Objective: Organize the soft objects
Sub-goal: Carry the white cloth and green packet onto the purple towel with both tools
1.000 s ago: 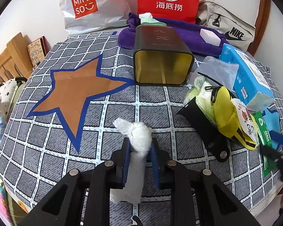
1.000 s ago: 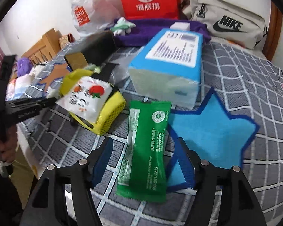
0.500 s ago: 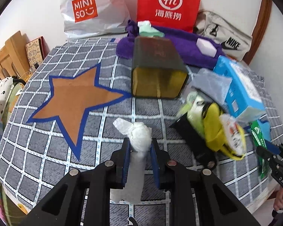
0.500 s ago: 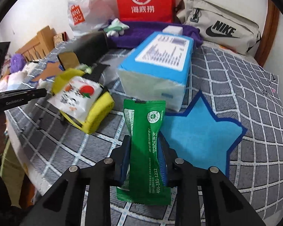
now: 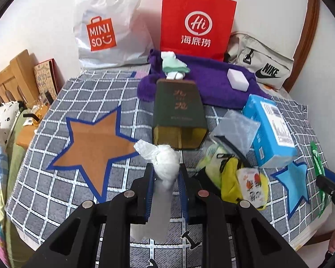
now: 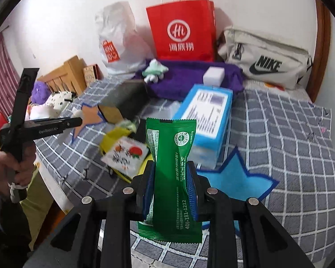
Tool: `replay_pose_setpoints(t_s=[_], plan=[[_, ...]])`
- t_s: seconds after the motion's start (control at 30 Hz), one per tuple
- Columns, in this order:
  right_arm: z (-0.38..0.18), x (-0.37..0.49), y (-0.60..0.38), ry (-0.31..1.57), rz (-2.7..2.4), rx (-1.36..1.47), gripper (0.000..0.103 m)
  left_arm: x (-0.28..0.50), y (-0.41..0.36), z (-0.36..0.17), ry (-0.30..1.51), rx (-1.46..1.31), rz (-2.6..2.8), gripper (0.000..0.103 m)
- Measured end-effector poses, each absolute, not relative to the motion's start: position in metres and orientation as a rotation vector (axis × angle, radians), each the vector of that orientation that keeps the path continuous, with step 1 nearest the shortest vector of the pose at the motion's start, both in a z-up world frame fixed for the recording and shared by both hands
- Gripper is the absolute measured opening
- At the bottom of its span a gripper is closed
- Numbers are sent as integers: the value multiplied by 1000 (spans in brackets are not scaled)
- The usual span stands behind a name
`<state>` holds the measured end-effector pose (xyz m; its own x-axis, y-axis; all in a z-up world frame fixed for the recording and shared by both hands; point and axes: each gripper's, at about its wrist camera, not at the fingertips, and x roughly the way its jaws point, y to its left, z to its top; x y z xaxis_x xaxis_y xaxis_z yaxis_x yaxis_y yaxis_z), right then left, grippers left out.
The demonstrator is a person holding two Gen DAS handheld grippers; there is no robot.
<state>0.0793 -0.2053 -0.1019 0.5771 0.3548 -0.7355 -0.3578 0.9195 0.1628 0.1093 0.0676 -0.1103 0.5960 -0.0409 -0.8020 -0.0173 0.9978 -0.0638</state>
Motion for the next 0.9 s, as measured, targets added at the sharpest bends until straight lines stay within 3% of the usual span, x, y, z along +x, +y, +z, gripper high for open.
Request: replay_pose_setpoints(t_s=[0.9], plan=[[-37,192,-216,787,316,20,28,202,64,-47,844,-92,-69,20]])
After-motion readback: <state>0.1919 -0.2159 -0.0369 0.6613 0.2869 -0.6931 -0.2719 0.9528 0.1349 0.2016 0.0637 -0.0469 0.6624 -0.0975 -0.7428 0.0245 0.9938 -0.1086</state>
